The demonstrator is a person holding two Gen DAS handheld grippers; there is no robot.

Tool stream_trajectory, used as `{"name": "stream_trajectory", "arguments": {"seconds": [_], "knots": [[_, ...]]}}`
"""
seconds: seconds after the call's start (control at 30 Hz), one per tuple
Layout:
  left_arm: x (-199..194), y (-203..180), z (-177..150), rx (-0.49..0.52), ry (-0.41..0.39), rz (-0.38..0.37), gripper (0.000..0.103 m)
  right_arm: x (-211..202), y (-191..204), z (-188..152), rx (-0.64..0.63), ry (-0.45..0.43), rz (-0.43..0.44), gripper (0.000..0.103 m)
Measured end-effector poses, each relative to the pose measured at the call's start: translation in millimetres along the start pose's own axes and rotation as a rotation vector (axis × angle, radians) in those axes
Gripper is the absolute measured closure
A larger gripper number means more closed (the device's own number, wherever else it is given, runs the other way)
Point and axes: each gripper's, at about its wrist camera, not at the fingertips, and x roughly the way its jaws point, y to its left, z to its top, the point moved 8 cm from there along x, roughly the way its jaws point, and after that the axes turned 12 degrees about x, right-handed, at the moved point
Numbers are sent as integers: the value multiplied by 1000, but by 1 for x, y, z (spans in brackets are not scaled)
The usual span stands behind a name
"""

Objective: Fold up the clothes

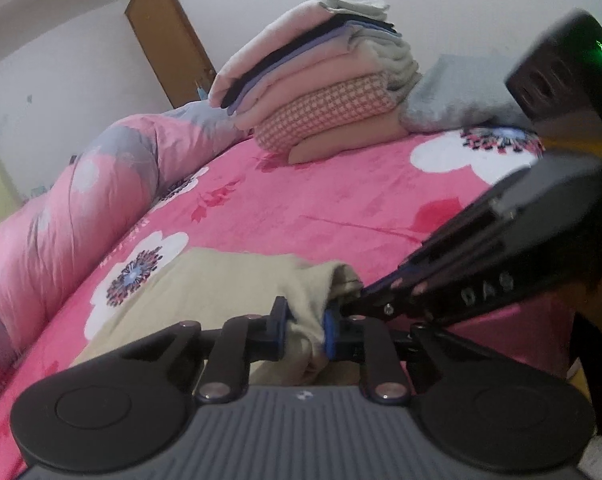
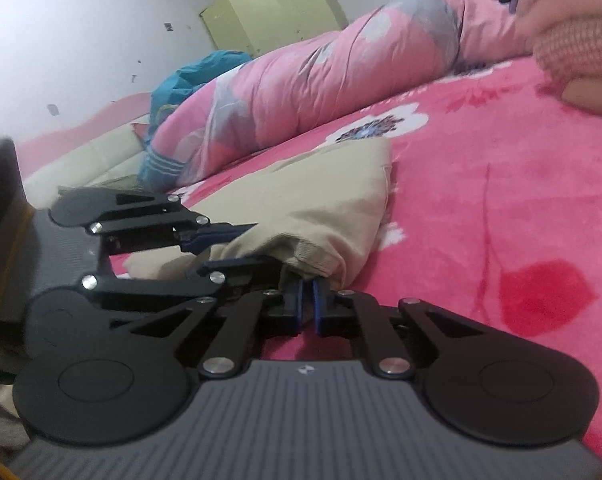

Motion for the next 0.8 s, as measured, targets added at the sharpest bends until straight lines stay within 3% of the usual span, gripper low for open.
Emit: {"name": "stream_trajectory", "arguments": {"seconds": [0.13, 0.23, 0.37, 0.43, 0.57, 0.67, 0.8], "knots": [[-4, 6, 1, -37, -23, -14, 84, -7, -3, -3, 32, 7, -12, 95], [-7, 12, 1, -86, -39, -35, 84, -11, -8, -6, 62, 8, -15, 78], [-9, 19, 2, -129, -51, -59, 85, -5, -10, 0, 108, -16, 38, 77], [-9, 23, 1, -159, -58, -73, 85, -1, -13, 2, 123, -25, 49, 71], [-10, 27, 1, -181, -63, -66, 86, 8, -13, 8, 127, -33, 72, 69], [-10, 28, 0, -184, -59, -68, 87, 12, -9, 8, 113, -55, 43, 72], [-8, 23, 0, -160, -52, -67, 87, 14, 0, 1, 77, -111, -91, 77]]}}
